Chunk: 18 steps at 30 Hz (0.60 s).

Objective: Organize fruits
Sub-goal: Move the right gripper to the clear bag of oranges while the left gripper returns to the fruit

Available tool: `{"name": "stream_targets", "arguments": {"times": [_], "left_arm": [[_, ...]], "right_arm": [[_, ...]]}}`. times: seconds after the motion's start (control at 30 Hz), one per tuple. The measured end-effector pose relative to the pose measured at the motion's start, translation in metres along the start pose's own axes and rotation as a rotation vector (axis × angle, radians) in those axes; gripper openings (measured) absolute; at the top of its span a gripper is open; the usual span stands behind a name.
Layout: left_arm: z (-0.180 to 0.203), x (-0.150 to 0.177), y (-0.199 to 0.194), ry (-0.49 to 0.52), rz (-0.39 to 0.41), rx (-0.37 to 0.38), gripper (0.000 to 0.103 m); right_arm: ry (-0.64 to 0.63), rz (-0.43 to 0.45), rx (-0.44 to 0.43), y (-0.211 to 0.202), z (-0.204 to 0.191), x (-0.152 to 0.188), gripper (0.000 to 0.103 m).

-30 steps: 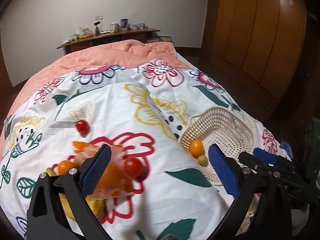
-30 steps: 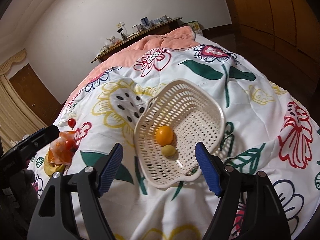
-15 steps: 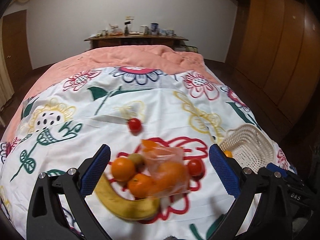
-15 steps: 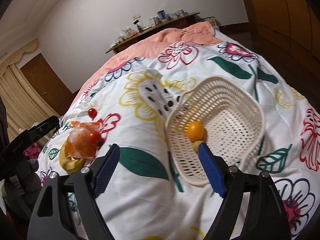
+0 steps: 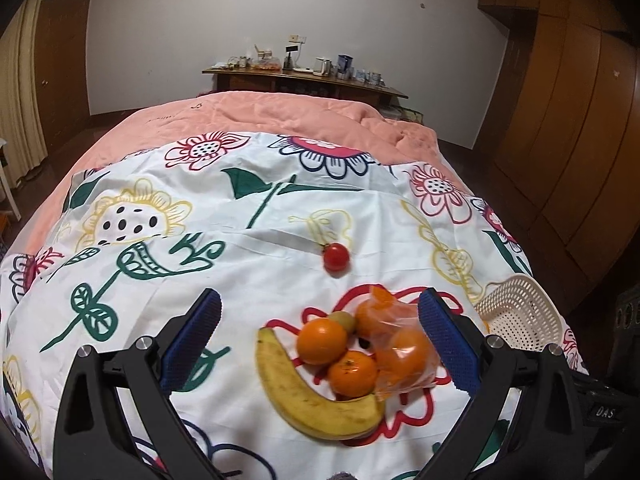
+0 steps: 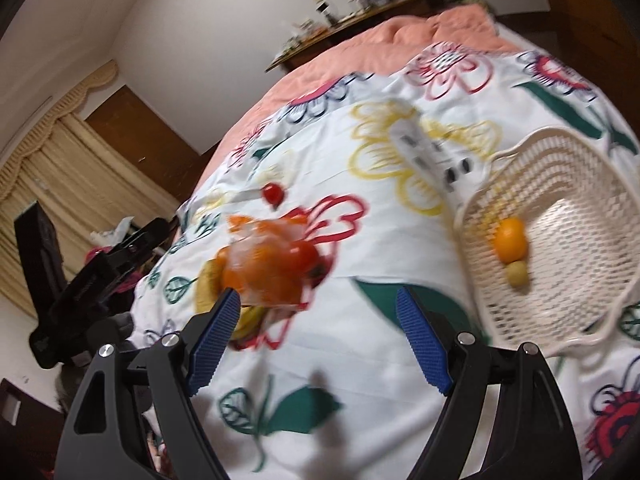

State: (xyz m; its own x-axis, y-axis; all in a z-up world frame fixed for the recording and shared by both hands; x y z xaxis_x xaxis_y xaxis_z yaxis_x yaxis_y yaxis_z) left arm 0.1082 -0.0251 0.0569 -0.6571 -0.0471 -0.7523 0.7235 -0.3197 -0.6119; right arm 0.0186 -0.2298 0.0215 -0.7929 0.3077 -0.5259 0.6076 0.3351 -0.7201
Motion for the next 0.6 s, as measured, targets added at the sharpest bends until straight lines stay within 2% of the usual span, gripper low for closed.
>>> {"name": "stream_targets", "arguments": {"times": [0.13, 0.27, 0.37, 0.6], "left_arm": [[-0.013, 0.002, -0.002, -0.018, 0.002, -0.010, 0.100], [-0.027, 0.005, -0.004, -0.036, 0.003, -0.015, 0.100], [-0.036, 0.007, -0.003, -0.050, 0.000, -0.021, 0.100], [-0.052, 0.011, 0.001, -0.090, -0.010, -0.019, 0.100]], "right_arm": [[-0.016, -0.037, -0.030, 0.011, -0.020, 0.001, 0.080], [-0.035, -0.015, 0.021, 0.018, -0.023, -0.009, 0.080], [0.002, -0.023, 0.028, 0.022, -0.018, -0.014, 0.080], [0.007, -0.092, -0.055, 0.036, -0.039, -0.005, 0.080]]}}
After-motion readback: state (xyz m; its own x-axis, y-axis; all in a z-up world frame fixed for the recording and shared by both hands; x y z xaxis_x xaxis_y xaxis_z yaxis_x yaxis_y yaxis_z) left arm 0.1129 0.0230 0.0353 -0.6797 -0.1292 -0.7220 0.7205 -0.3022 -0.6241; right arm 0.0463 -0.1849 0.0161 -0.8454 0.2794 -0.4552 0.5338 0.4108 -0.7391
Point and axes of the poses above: each gripper's, at about its wrist camera, not at the fingertips, and y roughly the way its jaws point, z to its right, x to its underside, the point moved 6 cm from there along y, roughly the way its jaws point, and after that the axes turned 8 degrees about x, right-handed, at the moved point
